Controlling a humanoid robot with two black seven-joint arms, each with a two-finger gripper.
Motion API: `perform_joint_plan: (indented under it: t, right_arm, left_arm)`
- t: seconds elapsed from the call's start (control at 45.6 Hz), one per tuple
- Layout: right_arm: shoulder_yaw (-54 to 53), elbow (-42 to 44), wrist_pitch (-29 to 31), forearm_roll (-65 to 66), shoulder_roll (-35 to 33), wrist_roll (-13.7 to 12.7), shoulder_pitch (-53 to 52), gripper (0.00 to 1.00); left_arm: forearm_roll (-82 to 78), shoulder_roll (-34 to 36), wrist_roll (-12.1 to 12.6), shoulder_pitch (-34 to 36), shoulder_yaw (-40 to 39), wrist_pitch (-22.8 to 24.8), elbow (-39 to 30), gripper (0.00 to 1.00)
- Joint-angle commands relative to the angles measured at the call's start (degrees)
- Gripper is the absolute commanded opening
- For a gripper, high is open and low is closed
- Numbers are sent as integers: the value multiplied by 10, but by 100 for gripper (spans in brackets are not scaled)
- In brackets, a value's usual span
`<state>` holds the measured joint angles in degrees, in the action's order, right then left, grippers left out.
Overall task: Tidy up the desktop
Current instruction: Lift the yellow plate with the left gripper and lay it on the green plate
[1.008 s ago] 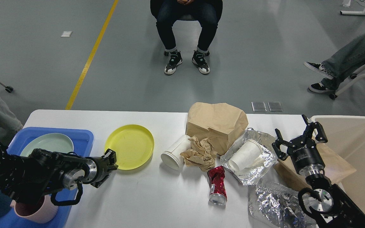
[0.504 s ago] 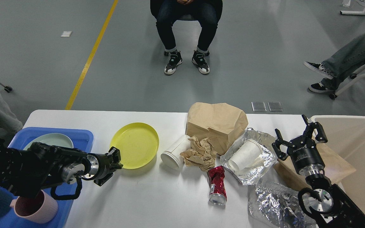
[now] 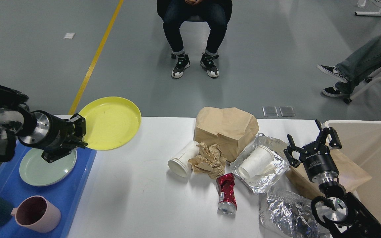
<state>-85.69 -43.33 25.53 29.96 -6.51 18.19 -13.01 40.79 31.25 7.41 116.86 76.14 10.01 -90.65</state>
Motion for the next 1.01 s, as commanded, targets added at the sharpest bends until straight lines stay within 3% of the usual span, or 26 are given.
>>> perform_joint_plan:
  t: [0.0,0.219,0.438,0.614,0.701,0.789,0.986]
  right_arm:
    - [0,-1,0,0,0,0,0,100]
    - [0,-2,0,0,0,0,1,100]
    - [0,-2,0,0,0,0,1,100]
    - [0,-1,0,0,0,0,1,100]
    - [0,-1,0,0,0,0,1,100]
    - [0,-1,0,0,0,0,1,100]
    - [0,-1,0,0,0,0,1,100]
  left_arm:
    - [2,20,-6,22,25,29,0,0]
    - [-50,113,8,-71,50,54,104,0]
    - [-77,173,24,-191,31,125,297,0]
    - [-76,159,23,-390,-90,131,446,0]
    - [-77,129,24,-456,-130,128,505,0]
    - [-77,104,25,-494,-146,124,543,0]
    - [-77,73,24,-511,-162,104,544,0]
